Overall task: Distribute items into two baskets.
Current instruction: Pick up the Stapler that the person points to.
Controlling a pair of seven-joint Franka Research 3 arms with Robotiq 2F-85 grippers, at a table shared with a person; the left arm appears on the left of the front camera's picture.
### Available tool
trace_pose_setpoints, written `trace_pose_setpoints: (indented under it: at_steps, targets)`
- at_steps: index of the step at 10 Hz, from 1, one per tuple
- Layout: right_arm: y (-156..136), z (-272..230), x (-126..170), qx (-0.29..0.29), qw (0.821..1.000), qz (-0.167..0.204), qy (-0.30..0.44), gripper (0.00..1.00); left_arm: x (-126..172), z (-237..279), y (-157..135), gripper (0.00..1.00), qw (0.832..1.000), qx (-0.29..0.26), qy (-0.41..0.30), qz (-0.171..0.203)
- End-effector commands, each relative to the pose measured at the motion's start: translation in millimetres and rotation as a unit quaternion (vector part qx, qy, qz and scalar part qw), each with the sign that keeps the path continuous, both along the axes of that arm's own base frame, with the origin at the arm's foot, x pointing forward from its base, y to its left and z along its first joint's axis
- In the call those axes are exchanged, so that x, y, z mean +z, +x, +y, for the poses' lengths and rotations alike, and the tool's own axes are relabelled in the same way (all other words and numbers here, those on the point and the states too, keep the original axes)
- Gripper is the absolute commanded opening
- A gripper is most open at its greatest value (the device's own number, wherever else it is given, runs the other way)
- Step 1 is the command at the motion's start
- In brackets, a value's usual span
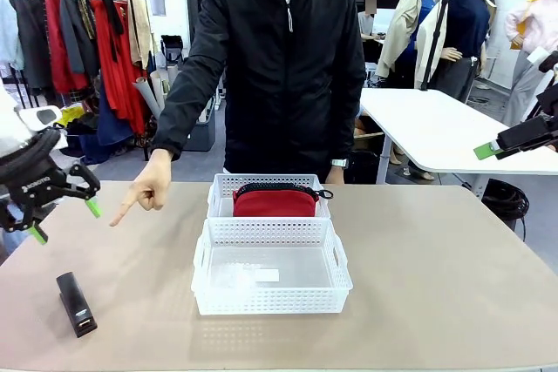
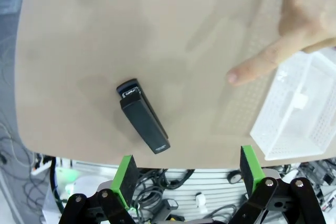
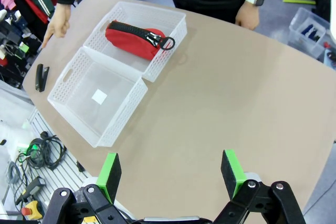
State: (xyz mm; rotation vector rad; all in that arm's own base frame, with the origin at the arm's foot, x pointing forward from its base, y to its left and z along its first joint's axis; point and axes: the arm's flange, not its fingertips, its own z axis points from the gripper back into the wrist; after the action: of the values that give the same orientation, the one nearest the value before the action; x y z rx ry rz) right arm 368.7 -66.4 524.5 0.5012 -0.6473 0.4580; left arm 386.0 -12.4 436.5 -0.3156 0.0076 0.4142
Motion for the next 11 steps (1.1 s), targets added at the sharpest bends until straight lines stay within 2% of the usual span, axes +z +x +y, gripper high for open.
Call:
trace_pose_setpoints:
  at_steps: [1,3,6,11]
  targets:
    - [-0.3,0.3,-0.1,0.0,1.0,0.0,0.001,1.0,-10.3,-6.5,-3.5,1.0,0.999,0.025,0.03,0.038]
    - [-0.3,0.3,-0.1,0.0,1.0,0.0,0.001,1.0,-31.2,-12.7,-6.5,1.0,0.996,0.043,0.041,0.073]
    - [-0.3,0.3,-0.1,0.0,1.0,0.0,0.001,1.0,-54.3,-25.7,-4.8,1.0,0.991,0.055,0.067,0.104]
    - [-0.3,0.3,-0.1,0.0,1.0,0.0,0.001,1.0,-86.5,-35.0,1.0,1.0,0.984,0.082,0.112,0.108]
